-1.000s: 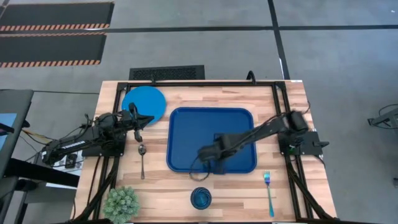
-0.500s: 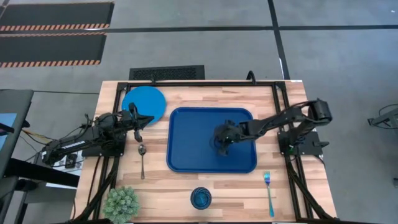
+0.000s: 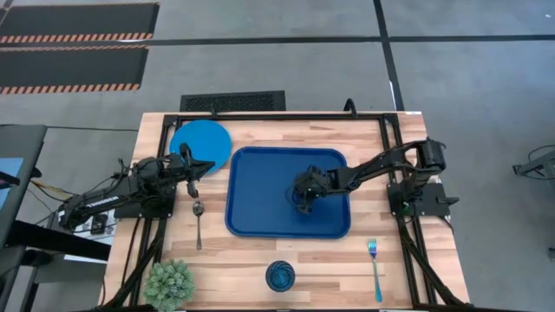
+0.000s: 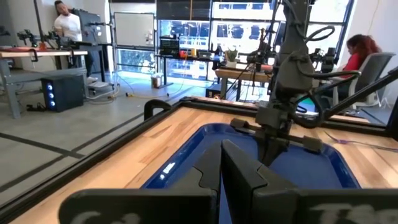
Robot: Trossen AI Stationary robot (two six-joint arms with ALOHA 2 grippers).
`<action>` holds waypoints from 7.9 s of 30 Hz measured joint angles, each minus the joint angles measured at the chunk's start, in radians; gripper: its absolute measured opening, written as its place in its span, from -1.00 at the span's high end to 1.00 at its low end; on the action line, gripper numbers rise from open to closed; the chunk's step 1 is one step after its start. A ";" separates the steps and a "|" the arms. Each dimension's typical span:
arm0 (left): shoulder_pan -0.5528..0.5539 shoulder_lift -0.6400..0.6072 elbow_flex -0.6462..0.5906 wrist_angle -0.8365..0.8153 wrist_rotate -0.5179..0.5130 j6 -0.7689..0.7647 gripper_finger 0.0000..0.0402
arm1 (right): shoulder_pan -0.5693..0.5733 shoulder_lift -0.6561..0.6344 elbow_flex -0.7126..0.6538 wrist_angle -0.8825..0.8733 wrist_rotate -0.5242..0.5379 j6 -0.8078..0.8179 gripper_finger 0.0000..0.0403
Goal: Pick and place plate/cup/fork/spoon on tray
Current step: Move the dark blue tray to the center of the table, then put the blue plate in the middle of the dark blue tray
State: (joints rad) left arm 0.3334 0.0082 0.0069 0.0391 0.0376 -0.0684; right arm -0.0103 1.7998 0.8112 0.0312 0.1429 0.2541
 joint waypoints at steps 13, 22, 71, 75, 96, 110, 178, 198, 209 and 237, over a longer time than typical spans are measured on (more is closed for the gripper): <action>0.000 0.000 0.000 0.000 0.000 -0.086 1.00 | 0.000 0.015 -0.001 -0.004 -0.116 -0.226 0.98; 0.000 0.000 0.000 0.000 0.000 -0.065 1.00 | -0.013 -0.013 -0.005 -0.017 -0.165 -0.266 0.95; 0.000 0.098 0.000 0.000 0.004 -0.023 1.00 | -0.094 -0.362 -0.106 -1.012 -0.111 -0.035 0.97; 0.000 0.098 0.000 0.000 0.004 -0.023 1.00 | -0.097 -0.330 -0.091 -1.002 -0.075 -0.036 0.97; 0.000 0.098 0.000 0.000 0.004 -0.048 1.00 | -0.104 -0.322 -0.068 -0.907 -0.006 -0.062 0.94; 0.000 0.101 0.014 -0.024 0.056 -0.052 1.00 | -0.102 -0.433 -0.025 -0.984 0.023 -0.024 0.94; -0.001 1.187 0.522 -0.604 -0.371 -0.060 0.06 | -0.218 -0.592 -0.332 0.659 -0.274 -0.444 0.95; -0.004 1.392 0.525 -0.563 -0.495 -0.033 0.26 | -0.218 -0.592 -0.332 0.657 -0.273 -0.446 0.95; -0.006 1.366 0.522 -0.590 -0.557 0.035 0.94 | -0.218 -0.592 -0.332 0.657 -0.273 -0.441 0.95; -0.429 1.200 0.921 -0.765 -0.673 -0.050 1.00 | -0.219 -0.712 -0.331 0.417 -0.152 -0.437 0.96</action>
State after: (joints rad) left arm -0.0958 1.2083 0.9282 -0.7255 -0.6354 -0.1188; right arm -0.2289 1.0882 0.4805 0.4479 -0.0093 -0.1828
